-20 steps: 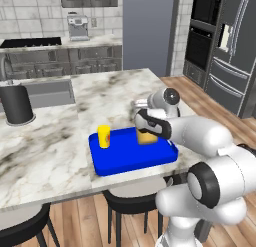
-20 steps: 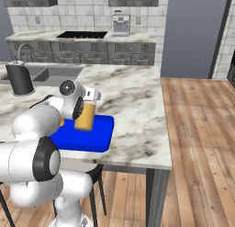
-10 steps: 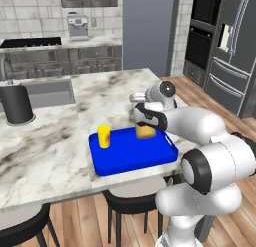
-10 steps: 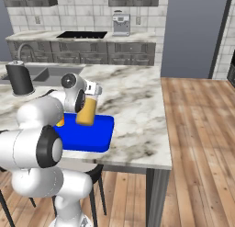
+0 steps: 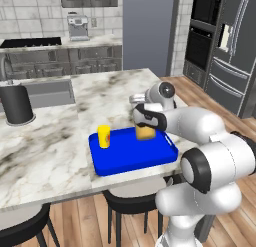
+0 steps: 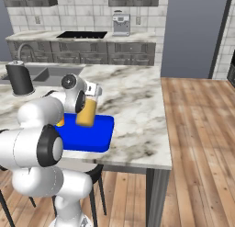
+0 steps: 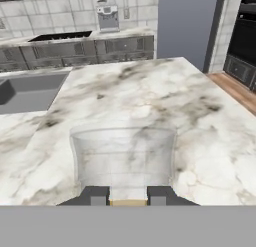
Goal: There is a tray on the dining counter. Grab the cup, mug, and pitcher and place them on the tray. The pitcher may be placed next to the tray if it cannot fit the tray.
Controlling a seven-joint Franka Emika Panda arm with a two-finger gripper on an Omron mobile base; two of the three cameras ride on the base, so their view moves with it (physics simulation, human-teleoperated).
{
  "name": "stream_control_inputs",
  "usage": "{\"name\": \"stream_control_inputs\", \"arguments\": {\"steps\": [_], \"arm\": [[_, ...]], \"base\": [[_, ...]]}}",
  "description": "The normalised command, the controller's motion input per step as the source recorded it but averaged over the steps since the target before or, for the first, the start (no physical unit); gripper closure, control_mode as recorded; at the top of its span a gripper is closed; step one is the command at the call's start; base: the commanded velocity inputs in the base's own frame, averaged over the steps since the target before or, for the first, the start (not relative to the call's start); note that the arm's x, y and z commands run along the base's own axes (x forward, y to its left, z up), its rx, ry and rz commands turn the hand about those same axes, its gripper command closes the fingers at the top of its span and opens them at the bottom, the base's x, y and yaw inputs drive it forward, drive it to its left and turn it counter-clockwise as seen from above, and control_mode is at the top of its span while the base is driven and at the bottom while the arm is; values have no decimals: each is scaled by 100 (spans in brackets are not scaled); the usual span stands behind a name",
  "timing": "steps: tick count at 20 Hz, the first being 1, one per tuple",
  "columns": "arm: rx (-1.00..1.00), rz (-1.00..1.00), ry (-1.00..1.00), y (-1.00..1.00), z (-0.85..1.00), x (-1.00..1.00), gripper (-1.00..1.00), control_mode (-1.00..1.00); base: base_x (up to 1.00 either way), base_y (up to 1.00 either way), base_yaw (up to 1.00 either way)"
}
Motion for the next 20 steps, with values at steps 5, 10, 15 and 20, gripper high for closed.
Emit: {"name": "stream_control_inputs", "arguments": {"steps": [5, 10, 15, 20], "arm": [[0, 0, 0, 0, -16, 0, 100, -100], [0, 0, 0, 0, -37, 0, 100, -100], [0, 0, -3, 0, -37, -4, 100, -100], [0, 0, -3, 0, -22, -12, 100, -100]], "base": [[0, 0, 0], [0, 0, 0], [0, 0, 0], [0, 0, 0]]}}
